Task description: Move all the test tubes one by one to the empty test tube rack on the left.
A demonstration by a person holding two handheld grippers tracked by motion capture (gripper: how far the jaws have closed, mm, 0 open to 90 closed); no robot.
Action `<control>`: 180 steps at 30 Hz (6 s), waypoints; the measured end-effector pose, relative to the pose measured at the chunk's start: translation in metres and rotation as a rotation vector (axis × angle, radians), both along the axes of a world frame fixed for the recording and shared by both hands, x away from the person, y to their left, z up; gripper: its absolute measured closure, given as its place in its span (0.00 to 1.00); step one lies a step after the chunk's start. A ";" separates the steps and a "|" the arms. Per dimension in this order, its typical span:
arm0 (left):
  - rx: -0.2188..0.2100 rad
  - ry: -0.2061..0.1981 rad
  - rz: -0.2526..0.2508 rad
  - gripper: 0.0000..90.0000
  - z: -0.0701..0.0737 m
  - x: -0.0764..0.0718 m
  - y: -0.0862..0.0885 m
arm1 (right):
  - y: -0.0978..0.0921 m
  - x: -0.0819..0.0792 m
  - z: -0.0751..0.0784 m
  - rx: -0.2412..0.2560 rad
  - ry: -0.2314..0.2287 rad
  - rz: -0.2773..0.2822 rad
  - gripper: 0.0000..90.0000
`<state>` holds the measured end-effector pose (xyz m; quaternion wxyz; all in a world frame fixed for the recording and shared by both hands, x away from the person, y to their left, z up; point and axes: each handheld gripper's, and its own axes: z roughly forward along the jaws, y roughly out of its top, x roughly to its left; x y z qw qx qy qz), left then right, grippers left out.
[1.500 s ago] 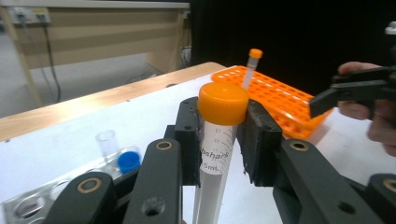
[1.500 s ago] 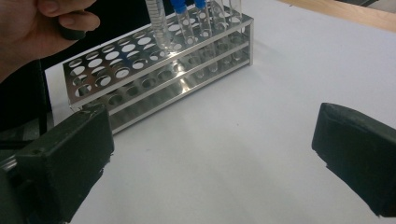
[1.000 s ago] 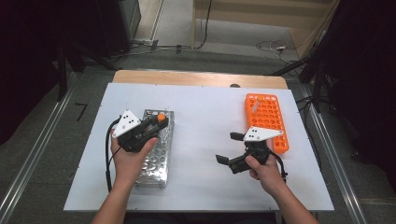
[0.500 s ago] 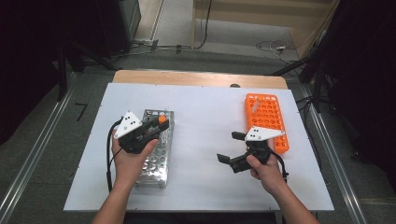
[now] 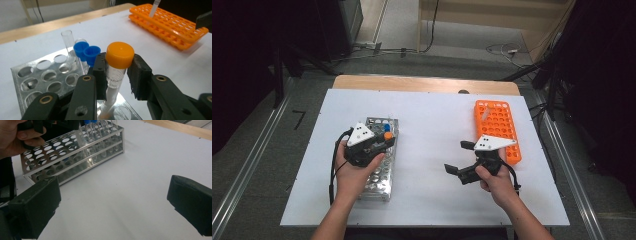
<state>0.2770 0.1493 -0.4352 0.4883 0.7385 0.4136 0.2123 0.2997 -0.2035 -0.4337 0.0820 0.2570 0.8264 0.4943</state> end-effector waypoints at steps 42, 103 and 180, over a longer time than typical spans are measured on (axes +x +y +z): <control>-0.181 -0.055 -0.160 0.00 0.014 -0.014 0.002 | -0.069 0.120 -0.008 -0.050 0.032 -0.555 0.44; -0.162 -0.065 -0.195 0.00 0.017 -0.017 -0.012 | -0.045 0.072 0.013 -0.028 -0.085 -0.388 0.81; -0.154 -0.124 -0.361 0.78 0.030 -0.035 -0.041 | 0.030 -0.037 0.003 -0.042 -0.028 0.101 0.08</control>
